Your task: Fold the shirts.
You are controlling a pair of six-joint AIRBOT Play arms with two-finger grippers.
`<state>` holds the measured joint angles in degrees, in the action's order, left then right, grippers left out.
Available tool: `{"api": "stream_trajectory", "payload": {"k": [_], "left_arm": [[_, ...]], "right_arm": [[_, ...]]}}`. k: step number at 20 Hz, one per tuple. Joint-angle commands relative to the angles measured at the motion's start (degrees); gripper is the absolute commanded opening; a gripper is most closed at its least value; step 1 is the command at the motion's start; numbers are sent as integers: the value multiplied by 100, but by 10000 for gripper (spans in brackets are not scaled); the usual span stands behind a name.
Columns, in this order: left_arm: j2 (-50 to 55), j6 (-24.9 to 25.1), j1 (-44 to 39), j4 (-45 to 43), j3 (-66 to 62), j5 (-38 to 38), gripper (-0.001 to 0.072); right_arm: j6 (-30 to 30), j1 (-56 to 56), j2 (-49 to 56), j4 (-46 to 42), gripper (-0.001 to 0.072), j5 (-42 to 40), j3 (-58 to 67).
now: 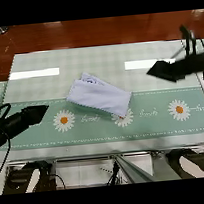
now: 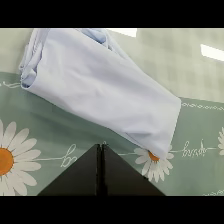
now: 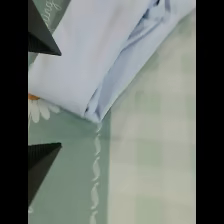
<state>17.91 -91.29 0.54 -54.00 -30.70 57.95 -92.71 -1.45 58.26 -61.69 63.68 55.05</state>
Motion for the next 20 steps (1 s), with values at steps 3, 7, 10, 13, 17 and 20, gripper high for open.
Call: {"api": "stream_trajectory", "payload": {"k": [3, 7, 10, 13, 17, 20], "left_arm": [[59, 9, 2, -2, 4, -195, 17], [199, 9, 2, 0, 4, -203, 17], [251, 9, 2, -2, 4, -203, 17], [306, 11, 2, -2, 4, -205, 17], [387, 9, 2, 0, 4, -210, 17], [404, 9, 2, 0, 2, -203, 17]], "right_arm": [[-337, 450, -796, 1526, 616, -2111, -3136], [885, 769, 509, 2887, 616, -2122, -2780], [1600, 772, 1499, 3554, 616, -1622, -2243], [1720, 839, 2140, 3598, 615, -1344, -1832], [1766, 1290, 2573, 3521, 319, -1279, -1191], [1991, 1340, 2594, 3136, 31, -706, -304]]}}
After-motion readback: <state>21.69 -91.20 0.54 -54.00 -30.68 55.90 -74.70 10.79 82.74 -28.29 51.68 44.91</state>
